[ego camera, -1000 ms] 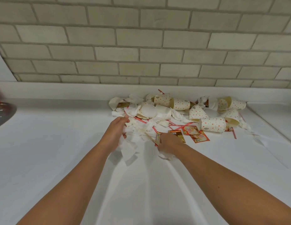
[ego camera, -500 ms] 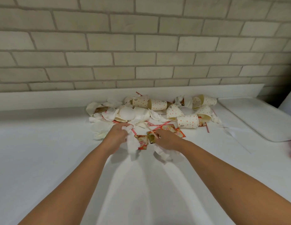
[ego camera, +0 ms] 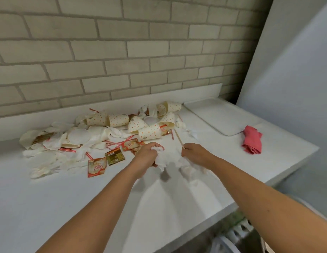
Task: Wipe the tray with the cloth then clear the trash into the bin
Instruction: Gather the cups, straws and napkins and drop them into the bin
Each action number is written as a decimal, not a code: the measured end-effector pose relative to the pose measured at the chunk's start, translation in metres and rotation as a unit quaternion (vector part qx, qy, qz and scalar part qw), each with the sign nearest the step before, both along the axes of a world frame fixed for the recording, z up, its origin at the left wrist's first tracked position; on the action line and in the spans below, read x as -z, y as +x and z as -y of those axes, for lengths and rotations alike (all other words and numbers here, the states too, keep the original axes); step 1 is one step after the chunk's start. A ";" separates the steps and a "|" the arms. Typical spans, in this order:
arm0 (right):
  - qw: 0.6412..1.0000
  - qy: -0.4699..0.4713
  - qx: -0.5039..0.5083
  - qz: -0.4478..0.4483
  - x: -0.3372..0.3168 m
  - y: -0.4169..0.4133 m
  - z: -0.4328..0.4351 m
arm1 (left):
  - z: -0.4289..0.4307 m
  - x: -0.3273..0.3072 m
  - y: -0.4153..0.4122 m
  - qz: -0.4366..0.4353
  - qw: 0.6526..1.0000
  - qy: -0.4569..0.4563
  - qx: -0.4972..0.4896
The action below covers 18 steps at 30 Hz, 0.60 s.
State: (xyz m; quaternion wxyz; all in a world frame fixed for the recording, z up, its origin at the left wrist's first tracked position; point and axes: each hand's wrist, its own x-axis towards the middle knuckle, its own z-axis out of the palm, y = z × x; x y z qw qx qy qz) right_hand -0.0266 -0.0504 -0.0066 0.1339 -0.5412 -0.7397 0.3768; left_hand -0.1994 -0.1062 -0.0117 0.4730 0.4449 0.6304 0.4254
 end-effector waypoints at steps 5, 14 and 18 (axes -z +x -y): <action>0.998 -0.002 0.061 0.000 0.007 0.080 -0.003 | -0.014 0.003 0.091 0.017 0.995 -0.036 0.095; 0.985 -0.012 0.170 -0.007 0.028 0.218 0.008 | -0.018 0.033 0.247 -0.047 0.959 -0.038 0.276; 0.971 -0.023 0.240 0.001 0.057 0.274 0.020 | -0.008 0.066 0.304 -0.113 0.934 -0.006 0.338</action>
